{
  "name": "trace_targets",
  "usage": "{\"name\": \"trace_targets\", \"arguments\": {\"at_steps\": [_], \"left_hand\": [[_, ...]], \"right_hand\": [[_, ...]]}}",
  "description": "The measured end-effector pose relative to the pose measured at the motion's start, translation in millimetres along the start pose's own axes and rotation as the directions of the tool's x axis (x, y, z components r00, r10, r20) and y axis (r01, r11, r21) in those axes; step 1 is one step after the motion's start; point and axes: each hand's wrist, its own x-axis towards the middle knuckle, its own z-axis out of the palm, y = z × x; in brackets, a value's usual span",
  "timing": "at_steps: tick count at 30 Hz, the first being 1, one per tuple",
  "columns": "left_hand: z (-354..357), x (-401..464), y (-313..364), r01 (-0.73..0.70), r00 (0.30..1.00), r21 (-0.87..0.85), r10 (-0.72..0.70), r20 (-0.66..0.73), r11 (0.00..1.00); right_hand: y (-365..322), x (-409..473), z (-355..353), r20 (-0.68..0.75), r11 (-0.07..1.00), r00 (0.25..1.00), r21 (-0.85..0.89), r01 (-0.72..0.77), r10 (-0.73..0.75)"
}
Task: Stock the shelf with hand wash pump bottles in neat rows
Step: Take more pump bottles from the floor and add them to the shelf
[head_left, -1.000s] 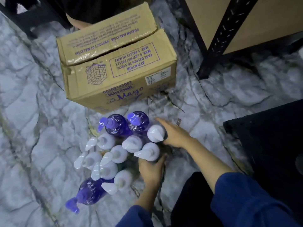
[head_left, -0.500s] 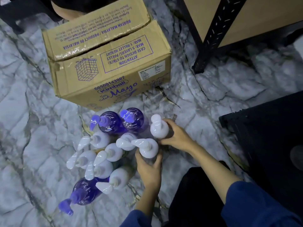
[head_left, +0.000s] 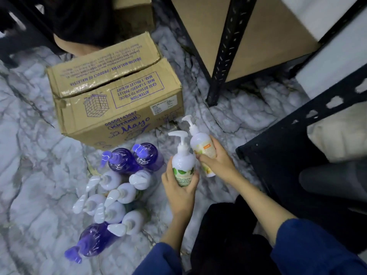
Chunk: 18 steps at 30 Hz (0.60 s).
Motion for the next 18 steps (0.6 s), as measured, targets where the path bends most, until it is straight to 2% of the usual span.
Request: {"name": "trace_targets", "arguments": {"at_steps": [5,10,14,18], "left_hand": [[-7.9,-0.5,57.1,-0.050,0.999,-0.102,0.048,-0.024,0.994],[-23.4,-9.5,120.6,-0.132,0.991,-0.198,0.132,-0.009,0.971],[-42.5,-17.4,173.8,-0.220,0.975,-0.246,0.216,-0.043,0.944],[-64.7,-28.2,231.9,-0.327,0.944,-0.329,0.317,-0.086,0.886]], "right_hand": [[-56.1,-27.7,-27.5,-0.130,0.992,0.983,-0.008,0.126,-0.126],[-119.3,-69.4,-55.2,-0.263,0.962,0.926,-0.034,0.271,-0.270],[-179.0,-116.3,-83.7,-0.386,0.919,0.834,-0.133,0.372,-0.393],[-239.4,-170.3,-112.4,-0.492,0.852,0.698,-0.243,0.463,-0.520]]}}
